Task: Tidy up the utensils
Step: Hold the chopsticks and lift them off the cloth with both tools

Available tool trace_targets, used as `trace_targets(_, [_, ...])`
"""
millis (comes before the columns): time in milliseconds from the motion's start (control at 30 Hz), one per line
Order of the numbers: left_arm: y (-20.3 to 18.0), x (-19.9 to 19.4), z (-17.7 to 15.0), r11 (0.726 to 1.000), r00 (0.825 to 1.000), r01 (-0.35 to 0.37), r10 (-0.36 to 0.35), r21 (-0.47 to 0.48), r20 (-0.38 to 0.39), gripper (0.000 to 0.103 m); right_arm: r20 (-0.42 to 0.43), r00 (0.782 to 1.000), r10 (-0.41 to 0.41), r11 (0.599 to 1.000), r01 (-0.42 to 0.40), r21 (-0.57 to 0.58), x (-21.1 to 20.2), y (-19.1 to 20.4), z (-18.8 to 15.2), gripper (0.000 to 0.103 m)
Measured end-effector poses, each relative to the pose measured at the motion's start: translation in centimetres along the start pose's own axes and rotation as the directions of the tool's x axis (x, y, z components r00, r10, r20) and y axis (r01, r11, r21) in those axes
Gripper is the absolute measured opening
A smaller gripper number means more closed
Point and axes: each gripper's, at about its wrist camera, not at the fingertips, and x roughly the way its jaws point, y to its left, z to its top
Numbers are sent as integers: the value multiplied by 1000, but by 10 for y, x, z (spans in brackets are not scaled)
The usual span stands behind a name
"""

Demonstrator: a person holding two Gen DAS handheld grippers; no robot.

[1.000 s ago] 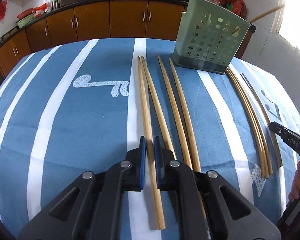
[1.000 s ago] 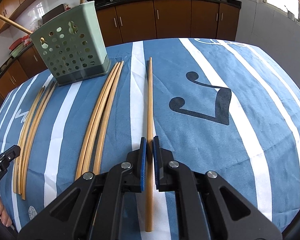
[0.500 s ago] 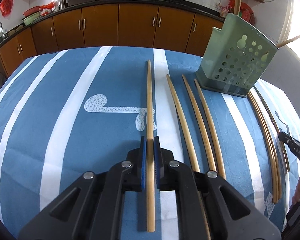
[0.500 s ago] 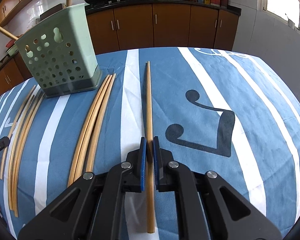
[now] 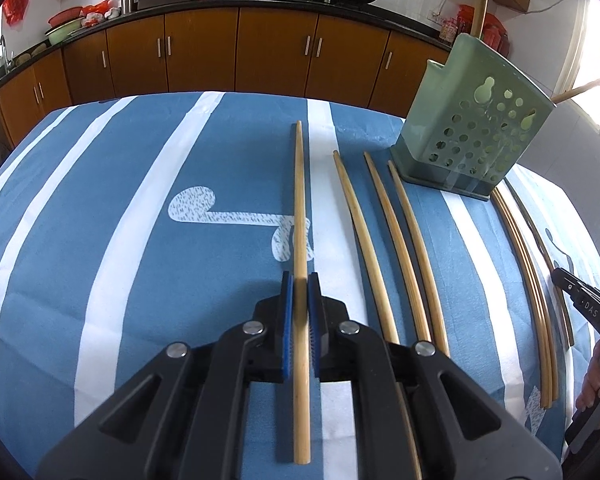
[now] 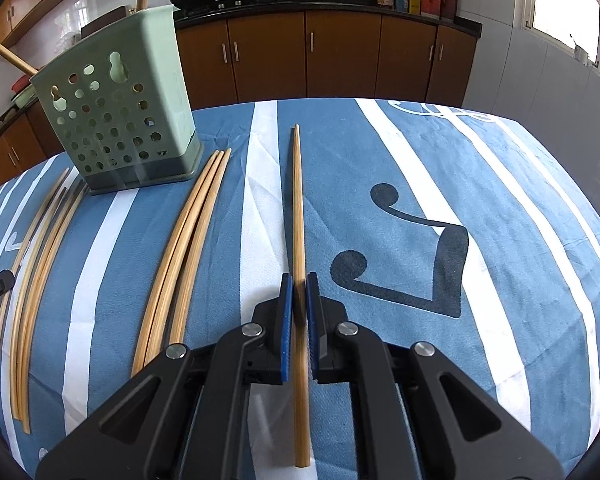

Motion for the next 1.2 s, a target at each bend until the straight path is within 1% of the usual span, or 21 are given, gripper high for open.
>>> trace_targets(467, [1,0,0,1000,1000,6,-6,-4,0,10,-1,1000,4,1000,-4,3,0,-1,0,8])
trace_targets(967, [4,-1,1,999,1000,30,-30,-25,1,10,-1,1000,5,1000,-5,4,-1,-1,0,8])
trace_targets(1100, [3,-1,0,1000,1000,23,-23,-17,0,10,-1,1000,15,1000,-15,13,-2,-3,-1,9])
trace_targets(1200, [-1,-7,-6,1000,1000,-3,3,16,-3,11,-1,1000,18,1000,-18,6,-8,-4,-8,9])
